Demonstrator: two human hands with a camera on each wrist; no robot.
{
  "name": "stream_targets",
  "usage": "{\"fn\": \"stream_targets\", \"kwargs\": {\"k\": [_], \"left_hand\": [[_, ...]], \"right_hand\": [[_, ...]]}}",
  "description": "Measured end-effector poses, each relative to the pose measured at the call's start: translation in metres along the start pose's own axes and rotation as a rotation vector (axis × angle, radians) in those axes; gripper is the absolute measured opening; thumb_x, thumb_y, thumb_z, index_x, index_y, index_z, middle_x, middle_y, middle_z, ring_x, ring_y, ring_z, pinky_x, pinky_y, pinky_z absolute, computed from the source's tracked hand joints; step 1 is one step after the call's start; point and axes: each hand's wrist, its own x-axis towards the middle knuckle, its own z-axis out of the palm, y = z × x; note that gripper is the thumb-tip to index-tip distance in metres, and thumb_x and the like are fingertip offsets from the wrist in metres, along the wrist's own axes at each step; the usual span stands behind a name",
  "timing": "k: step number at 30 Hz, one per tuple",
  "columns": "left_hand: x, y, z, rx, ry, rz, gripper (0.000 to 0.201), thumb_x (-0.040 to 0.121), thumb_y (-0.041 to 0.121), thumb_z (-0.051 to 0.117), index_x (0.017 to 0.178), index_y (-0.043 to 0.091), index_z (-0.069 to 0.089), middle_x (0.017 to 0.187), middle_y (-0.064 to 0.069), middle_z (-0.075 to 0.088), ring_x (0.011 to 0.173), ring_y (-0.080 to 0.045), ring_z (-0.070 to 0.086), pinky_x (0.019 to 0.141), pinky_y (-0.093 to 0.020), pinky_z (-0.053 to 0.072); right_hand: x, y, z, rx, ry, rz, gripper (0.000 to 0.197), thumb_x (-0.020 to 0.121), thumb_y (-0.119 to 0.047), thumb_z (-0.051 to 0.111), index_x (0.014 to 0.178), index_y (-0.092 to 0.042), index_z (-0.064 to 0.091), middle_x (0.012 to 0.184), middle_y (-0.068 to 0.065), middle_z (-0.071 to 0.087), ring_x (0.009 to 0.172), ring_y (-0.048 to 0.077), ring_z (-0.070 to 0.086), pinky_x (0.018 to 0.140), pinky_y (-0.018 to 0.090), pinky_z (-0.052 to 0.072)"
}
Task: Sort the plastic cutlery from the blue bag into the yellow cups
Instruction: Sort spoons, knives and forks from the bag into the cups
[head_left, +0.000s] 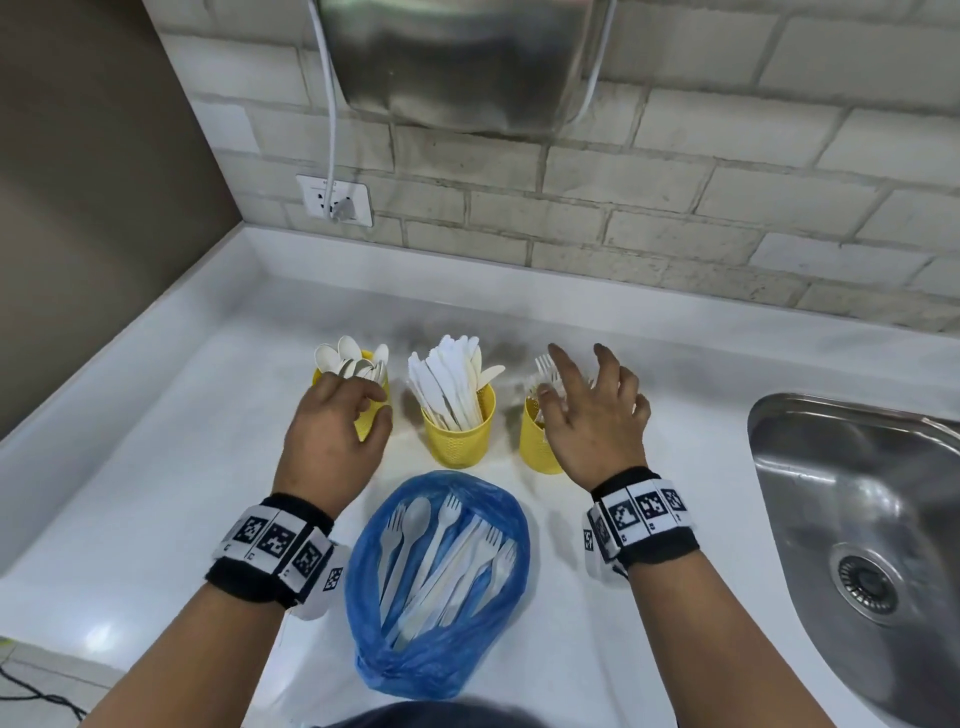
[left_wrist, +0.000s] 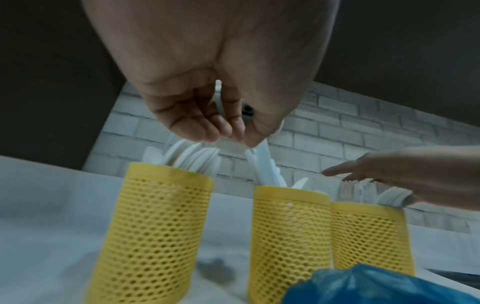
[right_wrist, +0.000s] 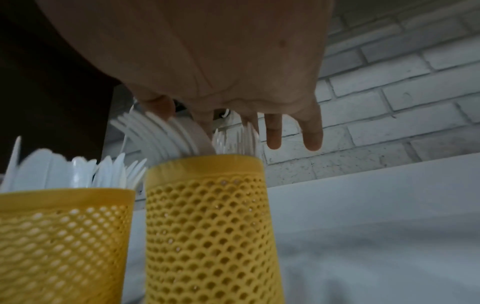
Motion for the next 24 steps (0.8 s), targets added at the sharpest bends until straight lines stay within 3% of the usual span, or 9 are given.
{"fn": "stream_targets", "kwargs": {"k": [6,9,13,16,20,24], "left_hand": [[0.003,-0.037,-0.005,0.11,-0.035,-0.096,0.026,0.085,0.009,0.073,0.11,0.015,0.071,0.108,-0.007,0.059,0.092,-0.031,0.063,0.079,-0.04,0.054],[0.003,-0.044,-0.002,0.141,-0.089,-0.069,0.027,0.087,0.008,0.073,0.113,0.014,0.073,0.11,-0.008,0.064,0.096,-0.032,0.062,0.083,-0.041,0.054],[0.005,-0.05,0.001,0.135,-0.081,-0.05,0.024,0.088,0.008,0.071,0.111,0.014,0.073,0.106,-0.008,0.066,0.092,-0.033,0.061,0.082,-0.043,0.055],[0.006,-0.051,0.002,0.107,-0.07,-0.045,0.021,0.089,0.006,0.07,0.108,0.014,0.073,0.103,-0.007,0.066,0.092,-0.032,0.061,0.081,-0.044,0.056],[0.006,-0.051,0.001,0.078,-0.049,-0.037,0.02,0.089,0.001,0.067,0.103,0.014,0.075,0.102,-0.006,0.067,0.092,-0.032,0.062,0.081,-0.044,0.056],[0.005,-0.05,-0.001,0.097,-0.06,-0.022,0.021,0.089,0.0,0.067,0.102,0.014,0.075,0.1,-0.007,0.067,0.088,-0.032,0.062,0.08,-0.043,0.055]], "right_hand": [[-0.021,0.01,-0.004,0.393,-0.017,-0.018,0.081,0.089,-0.063,0.058,0.157,-0.044,0.019,0.165,0.006,0.011,0.152,0.029,0.012,0.12,0.054,0.023],[-0.028,0.019,0.009,0.393,-0.077,-0.055,0.101,0.079,-0.045,0.079,0.158,-0.039,0.017,0.163,0.005,0.009,0.153,0.03,0.016,0.122,0.048,0.027],[-0.025,0.026,0.028,0.489,0.035,-0.022,0.096,0.08,-0.014,0.081,0.158,-0.029,0.028,0.152,0.008,0.026,0.139,0.03,0.041,0.113,0.032,0.038],[-0.023,0.025,0.037,0.504,0.101,-0.002,0.098,0.079,-0.015,0.082,0.158,-0.03,0.027,0.147,0.007,0.031,0.134,0.027,0.044,0.112,0.038,0.043],[-0.024,0.02,0.042,0.555,0.113,0.026,0.103,0.079,-0.019,0.084,0.16,-0.027,0.02,0.148,0.01,0.032,0.133,0.027,0.045,0.109,0.032,0.04],[-0.027,0.021,0.046,0.544,0.144,0.036,0.102,0.078,-0.024,0.084,0.158,-0.03,0.022,0.14,0.008,0.035,0.129,0.029,0.047,0.11,0.045,0.044]]}}
